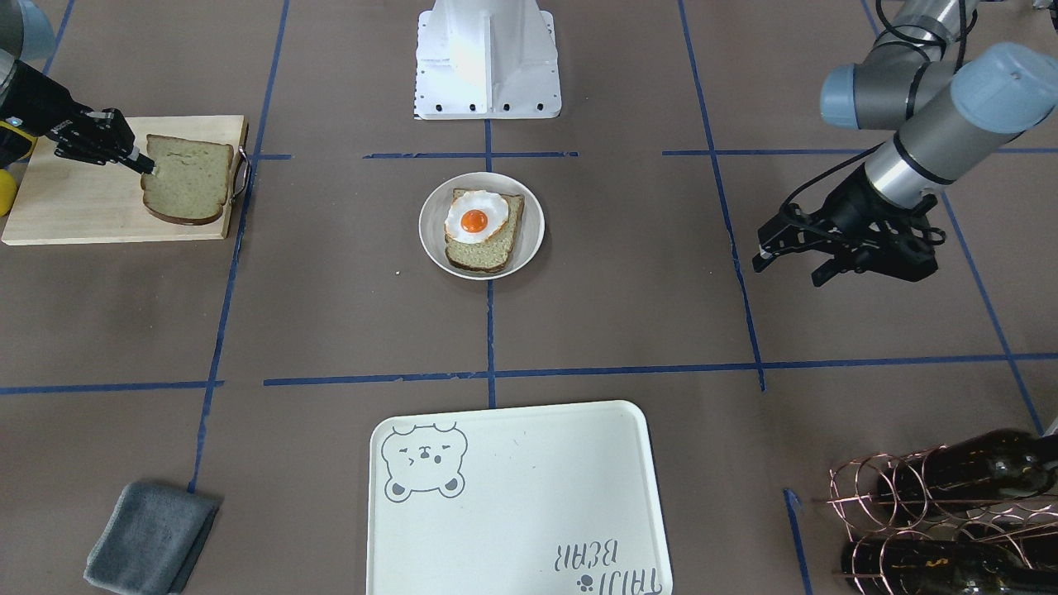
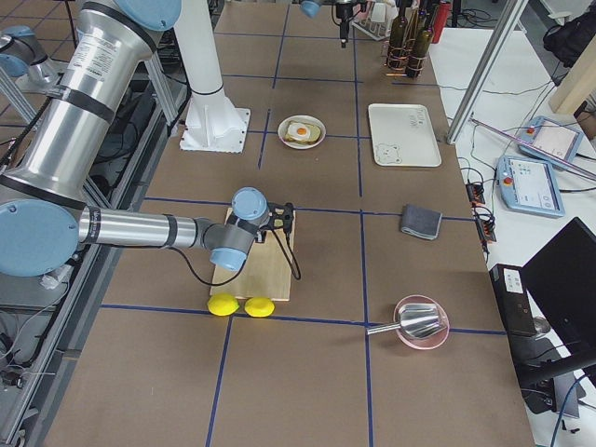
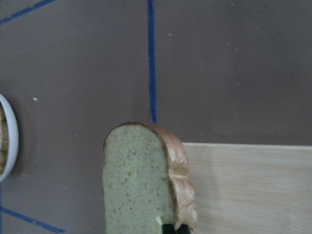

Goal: Make sandwich and place on tray
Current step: 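Lift the bread slice with the right gripper and carry it over the egg plate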

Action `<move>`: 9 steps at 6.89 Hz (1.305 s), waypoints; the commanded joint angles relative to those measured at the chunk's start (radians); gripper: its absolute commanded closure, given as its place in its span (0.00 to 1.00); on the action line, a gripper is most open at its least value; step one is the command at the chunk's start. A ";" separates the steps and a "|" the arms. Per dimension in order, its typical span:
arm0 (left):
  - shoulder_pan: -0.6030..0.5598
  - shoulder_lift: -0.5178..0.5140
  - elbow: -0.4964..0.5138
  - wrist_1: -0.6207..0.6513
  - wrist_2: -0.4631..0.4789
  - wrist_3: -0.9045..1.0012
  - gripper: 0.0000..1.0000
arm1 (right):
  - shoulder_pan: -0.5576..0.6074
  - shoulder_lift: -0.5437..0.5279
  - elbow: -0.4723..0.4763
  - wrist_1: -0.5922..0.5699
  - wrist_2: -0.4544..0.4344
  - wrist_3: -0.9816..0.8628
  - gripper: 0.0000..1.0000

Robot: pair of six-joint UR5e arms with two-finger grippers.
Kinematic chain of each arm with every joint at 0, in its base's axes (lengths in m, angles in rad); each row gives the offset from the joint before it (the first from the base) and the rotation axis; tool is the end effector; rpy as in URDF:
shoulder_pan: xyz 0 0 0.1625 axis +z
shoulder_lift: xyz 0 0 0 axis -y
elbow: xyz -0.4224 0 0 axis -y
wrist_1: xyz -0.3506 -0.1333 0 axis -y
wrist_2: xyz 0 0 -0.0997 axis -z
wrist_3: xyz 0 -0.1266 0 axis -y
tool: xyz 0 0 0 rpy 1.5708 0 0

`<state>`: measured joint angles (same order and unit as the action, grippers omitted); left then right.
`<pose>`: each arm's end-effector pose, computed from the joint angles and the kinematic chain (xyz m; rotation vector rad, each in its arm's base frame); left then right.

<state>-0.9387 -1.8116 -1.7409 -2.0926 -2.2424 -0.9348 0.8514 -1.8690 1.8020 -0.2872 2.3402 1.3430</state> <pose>0.2876 -0.4849 0.4116 0.1956 1.0680 0.0406 -0.1937 -0.2897 0.5278 0.0171 -1.3192 0.0629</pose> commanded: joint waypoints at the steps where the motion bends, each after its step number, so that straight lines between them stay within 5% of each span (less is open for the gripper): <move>1: 0.095 -0.055 0.003 -0.004 0.041 -0.132 0.00 | 0.008 0.205 0.002 -0.013 -0.005 0.193 1.00; 3: 0.177 -0.087 0.015 -0.069 0.084 -0.284 0.00 | -0.033 0.368 -0.027 -0.088 -0.056 0.286 1.00; 6: 0.215 -0.112 0.020 -0.069 0.099 -0.335 0.00 | -0.271 0.588 -0.027 -0.335 -0.333 0.334 1.00; 9: 0.218 -0.115 0.026 -0.070 0.099 -0.335 0.00 | -0.437 0.654 -0.035 -0.463 -0.498 0.346 1.00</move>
<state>-0.7226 -1.9250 -1.7162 -2.1624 -2.1431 -1.2696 0.4734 -1.2277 1.7707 -0.7208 1.8983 1.6871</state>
